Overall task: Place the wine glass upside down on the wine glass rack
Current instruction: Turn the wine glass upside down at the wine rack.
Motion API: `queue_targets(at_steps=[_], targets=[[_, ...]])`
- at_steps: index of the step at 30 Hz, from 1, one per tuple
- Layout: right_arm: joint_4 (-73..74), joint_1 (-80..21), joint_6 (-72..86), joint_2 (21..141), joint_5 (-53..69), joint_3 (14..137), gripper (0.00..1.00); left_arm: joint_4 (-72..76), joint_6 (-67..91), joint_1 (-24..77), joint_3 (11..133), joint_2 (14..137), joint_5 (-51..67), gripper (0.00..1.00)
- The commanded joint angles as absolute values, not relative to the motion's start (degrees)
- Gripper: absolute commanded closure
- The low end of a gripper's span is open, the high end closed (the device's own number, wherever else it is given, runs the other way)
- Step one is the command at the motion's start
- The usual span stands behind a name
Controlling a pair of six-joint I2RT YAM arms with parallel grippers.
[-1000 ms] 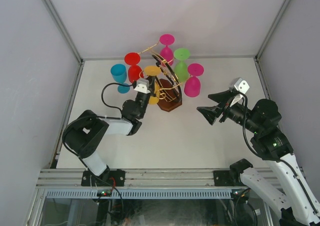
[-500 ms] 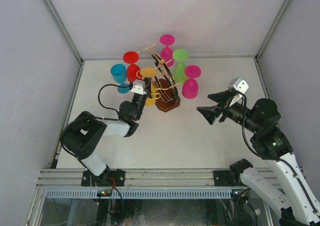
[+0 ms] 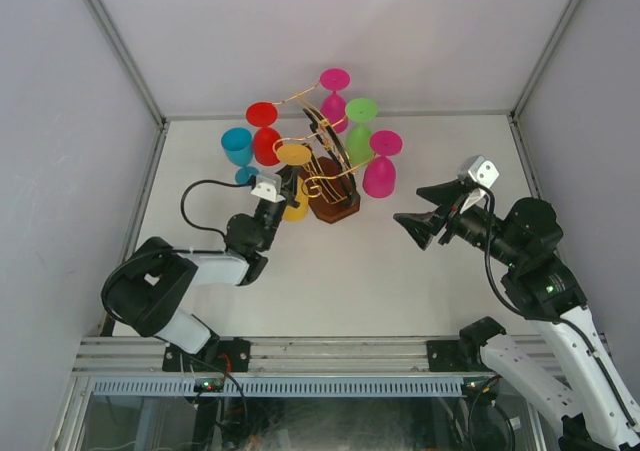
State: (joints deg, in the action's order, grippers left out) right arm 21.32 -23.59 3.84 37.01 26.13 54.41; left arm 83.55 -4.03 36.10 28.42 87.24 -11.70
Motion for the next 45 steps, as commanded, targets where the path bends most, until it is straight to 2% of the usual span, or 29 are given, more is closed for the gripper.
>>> queue_targets(at_steps=[1,27,45], targets=[[20.46,-23.28,2.88,36.22,25.90,54.50,0.29,87.08,-2.91,36.34,27.53,86.63,-11.63,1.00],[19.80,-23.36,2.42,36.46,25.39,53.53,0.29,87.10,-7.16,32.54,37.41,94.28,-12.67,1.00],[19.39,-23.35,2.63,36.40,25.75,53.53,0.29,87.10,-8.43,28.40,43.19,101.32,-19.60,1.00]])
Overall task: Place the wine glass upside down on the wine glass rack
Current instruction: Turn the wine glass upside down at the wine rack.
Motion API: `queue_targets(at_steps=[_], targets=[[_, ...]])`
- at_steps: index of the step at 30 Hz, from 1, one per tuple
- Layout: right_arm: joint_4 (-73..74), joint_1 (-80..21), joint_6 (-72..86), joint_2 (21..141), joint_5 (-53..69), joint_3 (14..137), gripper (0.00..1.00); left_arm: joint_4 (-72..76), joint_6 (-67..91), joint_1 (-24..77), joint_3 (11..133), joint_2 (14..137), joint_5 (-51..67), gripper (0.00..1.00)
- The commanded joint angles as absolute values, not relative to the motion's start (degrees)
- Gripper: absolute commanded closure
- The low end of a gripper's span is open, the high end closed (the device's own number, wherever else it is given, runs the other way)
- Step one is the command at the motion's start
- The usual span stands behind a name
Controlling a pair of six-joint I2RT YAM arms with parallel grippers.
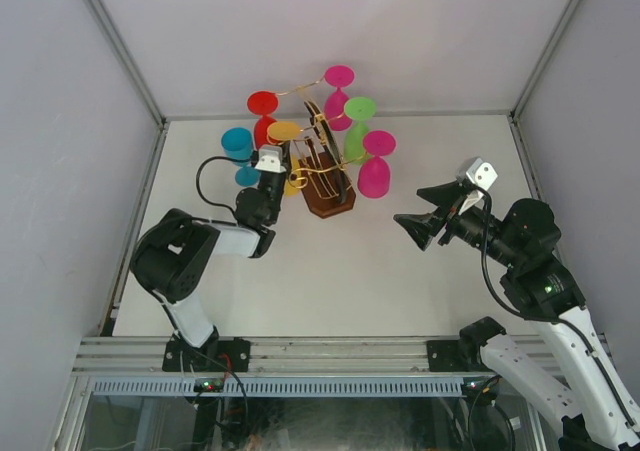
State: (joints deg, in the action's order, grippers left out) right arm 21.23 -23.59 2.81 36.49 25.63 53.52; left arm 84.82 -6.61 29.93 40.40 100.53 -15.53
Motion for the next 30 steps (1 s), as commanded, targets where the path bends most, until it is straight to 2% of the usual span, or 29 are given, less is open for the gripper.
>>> queue_targets(at_steps=[1,14,30], targets=[[19.38,-23.34,2.64,36.50,25.77,53.53,0.29,87.10,-8.84,28.26,43.30,101.41,-19.96,1.00],[19.14,-23.42,2.70,36.78,26.00,53.57,0.29,87.17,-11.85,25.94,43.28,100.99,-24.84,1.00],[18.95,-23.54,2.63,37.03,25.78,53.53,0.29,87.10,-12.05,24.43,41.22,98.68,-25.07,1.00]])
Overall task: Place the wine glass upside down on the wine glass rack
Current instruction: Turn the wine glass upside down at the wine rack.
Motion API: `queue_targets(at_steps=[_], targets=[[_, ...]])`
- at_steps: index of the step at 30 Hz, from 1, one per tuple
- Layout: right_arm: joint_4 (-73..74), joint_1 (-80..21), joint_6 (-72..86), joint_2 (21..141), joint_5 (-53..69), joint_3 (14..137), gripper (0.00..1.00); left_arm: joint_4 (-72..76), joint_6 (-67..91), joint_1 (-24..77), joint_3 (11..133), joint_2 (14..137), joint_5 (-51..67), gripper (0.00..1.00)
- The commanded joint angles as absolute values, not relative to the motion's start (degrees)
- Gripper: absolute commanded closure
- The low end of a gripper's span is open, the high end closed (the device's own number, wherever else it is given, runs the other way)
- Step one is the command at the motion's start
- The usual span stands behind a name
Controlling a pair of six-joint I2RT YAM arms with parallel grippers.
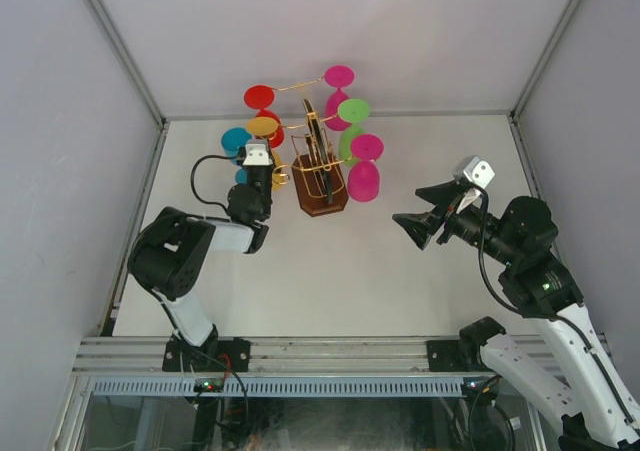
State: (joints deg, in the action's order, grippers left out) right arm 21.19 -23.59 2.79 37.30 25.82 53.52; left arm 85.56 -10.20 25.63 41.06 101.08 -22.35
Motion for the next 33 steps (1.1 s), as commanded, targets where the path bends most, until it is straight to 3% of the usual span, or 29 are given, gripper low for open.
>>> queue_targets(at_steps=[1,24,33], targets=[[19.10,-23.52,2.52,36.93,25.74,53.53,0.29,87.10,-11.97,24.43,40.83,98.26,-24.86,1.00],[19.07,-23.73,2.42,37.22,25.81,53.57,0.29,87.14,-8.32,24.43,28.08,86.91,-8.97,1.00],[18.89,-23.86,2.46,37.35,26.02,53.53,0.29,87.02,-8.97,24.41,28.17,87.91,-2.77,1.00]])
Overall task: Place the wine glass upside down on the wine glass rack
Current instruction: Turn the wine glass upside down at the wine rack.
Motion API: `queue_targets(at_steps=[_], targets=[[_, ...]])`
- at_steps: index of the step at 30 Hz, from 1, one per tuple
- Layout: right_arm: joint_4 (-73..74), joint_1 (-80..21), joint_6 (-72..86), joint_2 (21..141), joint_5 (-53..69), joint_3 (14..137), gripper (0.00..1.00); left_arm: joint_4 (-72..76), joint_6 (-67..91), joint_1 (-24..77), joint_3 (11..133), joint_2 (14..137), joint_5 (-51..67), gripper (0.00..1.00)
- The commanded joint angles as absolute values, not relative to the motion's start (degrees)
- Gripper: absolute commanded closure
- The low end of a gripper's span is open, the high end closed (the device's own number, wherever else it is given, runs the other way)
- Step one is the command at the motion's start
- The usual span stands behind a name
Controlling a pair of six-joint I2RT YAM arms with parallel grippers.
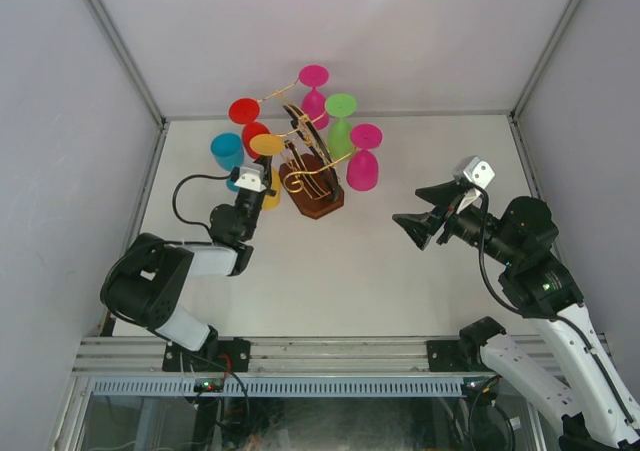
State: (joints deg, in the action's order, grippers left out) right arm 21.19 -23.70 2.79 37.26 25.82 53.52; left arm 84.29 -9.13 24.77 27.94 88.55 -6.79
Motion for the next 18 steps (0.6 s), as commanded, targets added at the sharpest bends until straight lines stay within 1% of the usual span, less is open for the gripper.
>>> queue_targets(at_steps=[1,4,6,7,10,11,15,18], targets=[[18.96,-23.83,2.46,37.30,26.02,53.53,0.29,87.01,-8.97,24.43,28.34,88.19,-2.21,1.00],[18.98,-23.86,2.37,37.34,26.03,53.53,0.29,87.01,-8.70,24.43,28.86,89.03,-1.46,0.98],[18.86,-23.82,2.41,37.35,26.08,53.53,0.29,87.01,-8.27,24.43,29.23,89.79,-2.48,0.95],[18.80,-23.82,2.39,37.43,26.09,53.53,0.29,87.01,-8.11,24.43,29.37,90.16,-3.42,0.90],[18.79,-23.88,2.45,37.43,26.10,53.53,0.29,87.01,-7.36,24.43,29.54,91.02,-5.80,0.72],[18.84,-23.89,2.46,37.44,26.15,53.53,0.29,87.06,-7.14,24.43,29.49,91.09,-6.25,0.69],[19.05,-23.88,2.37,37.27,26.05,53.53,0.29,87.01,-6.45,24.43,28.93,90.44,-6.67,0.58],[19.07,-23.83,2.37,37.27,26.10,53.53,0.29,87.01,-5.99,24.41,27.68,89.05,-7.26,0.52]])
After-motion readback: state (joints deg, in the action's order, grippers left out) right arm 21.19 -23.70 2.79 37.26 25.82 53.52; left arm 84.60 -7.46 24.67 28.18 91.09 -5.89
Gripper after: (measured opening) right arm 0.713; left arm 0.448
